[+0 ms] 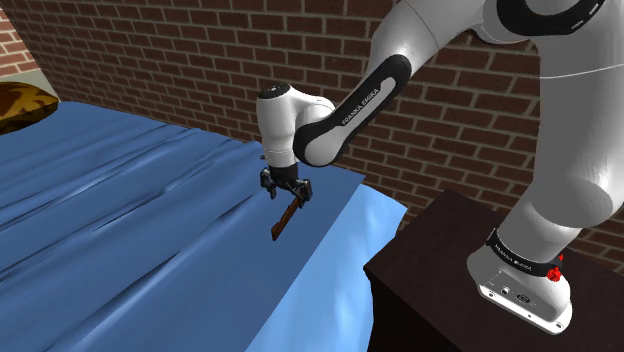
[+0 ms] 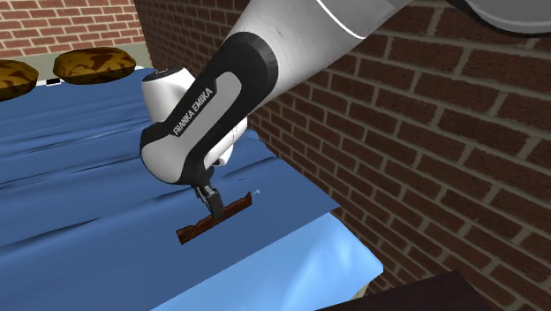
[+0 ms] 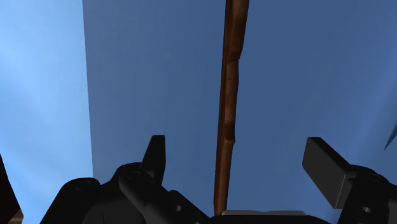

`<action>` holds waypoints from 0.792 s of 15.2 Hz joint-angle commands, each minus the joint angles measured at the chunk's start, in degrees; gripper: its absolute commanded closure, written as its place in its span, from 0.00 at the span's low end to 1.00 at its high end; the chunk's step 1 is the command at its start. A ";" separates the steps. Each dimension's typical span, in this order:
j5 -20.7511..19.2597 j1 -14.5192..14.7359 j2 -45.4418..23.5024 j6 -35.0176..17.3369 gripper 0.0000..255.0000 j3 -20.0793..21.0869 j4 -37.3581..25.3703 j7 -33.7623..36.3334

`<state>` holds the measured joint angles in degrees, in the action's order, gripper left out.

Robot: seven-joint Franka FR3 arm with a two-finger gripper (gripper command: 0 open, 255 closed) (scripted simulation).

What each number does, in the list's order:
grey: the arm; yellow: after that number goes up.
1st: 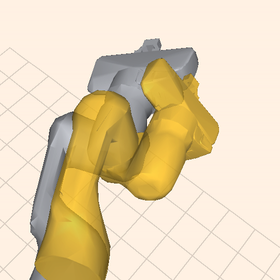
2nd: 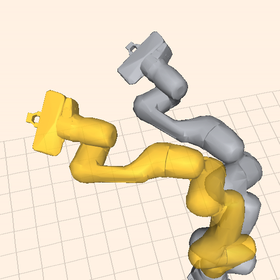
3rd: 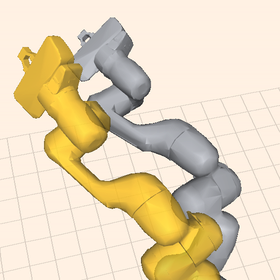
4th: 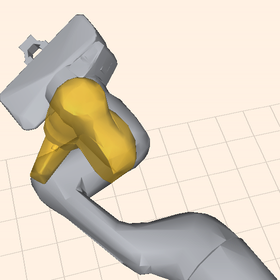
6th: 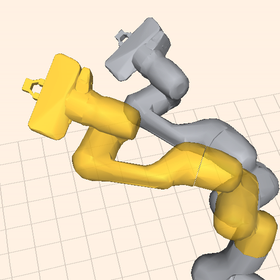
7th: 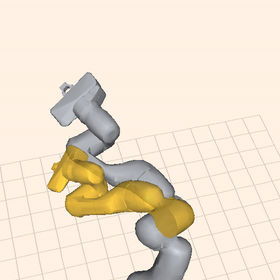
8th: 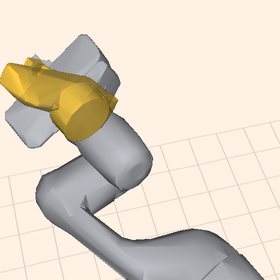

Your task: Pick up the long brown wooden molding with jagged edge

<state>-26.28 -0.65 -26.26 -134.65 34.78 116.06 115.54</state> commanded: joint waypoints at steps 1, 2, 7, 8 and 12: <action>-1.19 0.60 -1.49 -1.01 0.00 -0.89 -0.28 0.82; -1.70 0.86 -2.08 -1.50 0.00 -1.25 -0.29 1.16; -2.93 1.54 -3.54 -2.72 1.00 -2.16 -0.34 2.03; -2.93 1.55 -3.54 -2.70 1.00 -2.16 -0.37 2.02; -2.93 1.54 -3.55 -2.70 1.00 -2.16 -0.36 2.02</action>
<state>-29.21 0.90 -29.78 -137.35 32.64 115.69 117.56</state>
